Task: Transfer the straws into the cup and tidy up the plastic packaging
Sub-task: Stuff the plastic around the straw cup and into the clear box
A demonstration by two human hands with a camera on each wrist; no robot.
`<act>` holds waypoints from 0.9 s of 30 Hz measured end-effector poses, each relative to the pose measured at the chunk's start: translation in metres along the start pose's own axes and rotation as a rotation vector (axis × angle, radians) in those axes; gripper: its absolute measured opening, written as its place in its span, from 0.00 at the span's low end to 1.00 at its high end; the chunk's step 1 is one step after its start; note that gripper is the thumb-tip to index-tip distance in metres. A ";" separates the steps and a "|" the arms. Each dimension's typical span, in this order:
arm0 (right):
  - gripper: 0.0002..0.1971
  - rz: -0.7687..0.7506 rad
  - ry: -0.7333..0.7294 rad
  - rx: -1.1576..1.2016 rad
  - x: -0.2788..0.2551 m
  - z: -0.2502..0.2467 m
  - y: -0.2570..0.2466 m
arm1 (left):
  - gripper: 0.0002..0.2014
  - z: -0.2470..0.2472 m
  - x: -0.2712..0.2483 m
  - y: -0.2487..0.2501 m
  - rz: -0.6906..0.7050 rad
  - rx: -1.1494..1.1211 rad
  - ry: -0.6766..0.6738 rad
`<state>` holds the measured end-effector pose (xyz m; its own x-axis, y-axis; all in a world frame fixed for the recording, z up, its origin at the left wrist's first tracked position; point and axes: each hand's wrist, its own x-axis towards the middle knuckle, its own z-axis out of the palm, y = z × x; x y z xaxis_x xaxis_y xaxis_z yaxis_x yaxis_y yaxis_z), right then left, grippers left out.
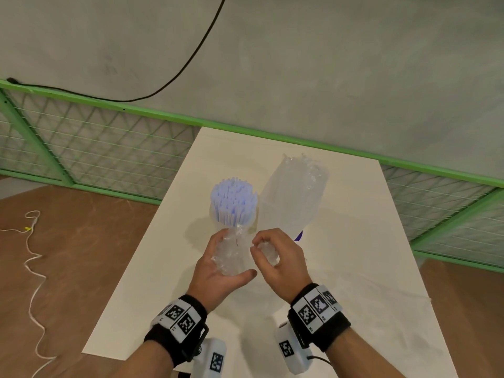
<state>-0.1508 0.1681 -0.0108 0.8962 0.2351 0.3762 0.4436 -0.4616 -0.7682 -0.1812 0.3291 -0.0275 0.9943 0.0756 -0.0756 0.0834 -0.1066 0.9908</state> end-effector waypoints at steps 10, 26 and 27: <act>0.06 0.015 -0.038 -0.014 0.002 -0.012 0.007 | 0.32 -0.002 -0.001 0.002 -0.065 -0.053 0.012; 0.26 -0.005 -0.252 0.045 0.006 -0.014 0.007 | 0.21 0.007 0.003 0.005 -0.044 -0.034 0.011; 0.26 -0.008 -0.249 0.056 0.006 -0.014 0.007 | 0.20 0.007 0.003 0.006 -0.035 -0.035 0.012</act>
<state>-0.1424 0.1542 -0.0069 0.8604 0.4450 0.2483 0.4430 -0.4123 -0.7961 -0.1773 0.3214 -0.0227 0.9898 0.0905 -0.1096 0.1160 -0.0686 0.9909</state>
